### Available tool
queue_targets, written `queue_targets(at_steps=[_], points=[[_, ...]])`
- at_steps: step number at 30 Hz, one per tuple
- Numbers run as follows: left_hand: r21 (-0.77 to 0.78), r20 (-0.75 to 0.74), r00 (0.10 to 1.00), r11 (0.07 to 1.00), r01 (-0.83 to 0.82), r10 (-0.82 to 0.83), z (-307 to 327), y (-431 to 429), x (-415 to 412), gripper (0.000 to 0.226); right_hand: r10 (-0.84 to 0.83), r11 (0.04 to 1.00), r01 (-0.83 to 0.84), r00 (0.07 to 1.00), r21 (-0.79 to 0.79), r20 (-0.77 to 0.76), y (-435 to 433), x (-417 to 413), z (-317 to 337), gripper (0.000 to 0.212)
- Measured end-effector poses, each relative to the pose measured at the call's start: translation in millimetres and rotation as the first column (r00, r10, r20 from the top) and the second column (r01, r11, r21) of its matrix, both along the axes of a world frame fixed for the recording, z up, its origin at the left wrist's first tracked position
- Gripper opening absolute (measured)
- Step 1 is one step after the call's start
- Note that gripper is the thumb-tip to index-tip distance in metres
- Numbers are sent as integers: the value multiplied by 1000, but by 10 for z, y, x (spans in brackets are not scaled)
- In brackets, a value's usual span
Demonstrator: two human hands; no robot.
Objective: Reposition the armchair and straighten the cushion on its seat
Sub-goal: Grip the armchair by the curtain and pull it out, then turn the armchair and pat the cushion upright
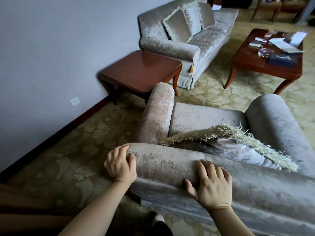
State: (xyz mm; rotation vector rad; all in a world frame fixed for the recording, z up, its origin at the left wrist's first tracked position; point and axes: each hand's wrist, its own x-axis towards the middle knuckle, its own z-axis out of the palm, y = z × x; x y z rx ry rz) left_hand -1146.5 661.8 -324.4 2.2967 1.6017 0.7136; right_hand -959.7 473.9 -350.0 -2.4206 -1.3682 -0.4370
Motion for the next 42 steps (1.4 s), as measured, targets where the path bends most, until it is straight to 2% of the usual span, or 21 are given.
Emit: queue_targets(at_steps=[16,20,23,27,31,36,40,42], points=[[25,-29,1000,1000,4,-4,-41,57,0,57,-25,997,23,999,-69,-31,50,-67,35,67],[6,-176,983,999,48,-46,14,16,9,61,-23,993,15,998,-119,-62,-19,-94,132,64],[-5,-274,958,997,82,-81,58,-1,79,55,-14,985,-10,991,-175,-133,-5,-61,270,52],[-74,-247,948,980,187,-200,143,-267,764,39,-2,982,-40,974,-183,-228,18,366,484,43],[-83,-157,897,910,405,-413,236,-957,1714,36,-100,975,71,986,-209,-133,-250,980,585,35],[-45,-167,806,821,569,-568,205,-1683,2652,30,-247,947,225,967,-228,-70,-931,1639,516,36],[-83,-201,772,796,600,-603,97,-2264,3399,32,-433,857,336,881,-392,-192,-1555,2227,406,44],[-121,-225,757,789,602,-613,46,-2585,3743,33,-492,811,334,834,-480,-251,-1827,2521,338,50]])
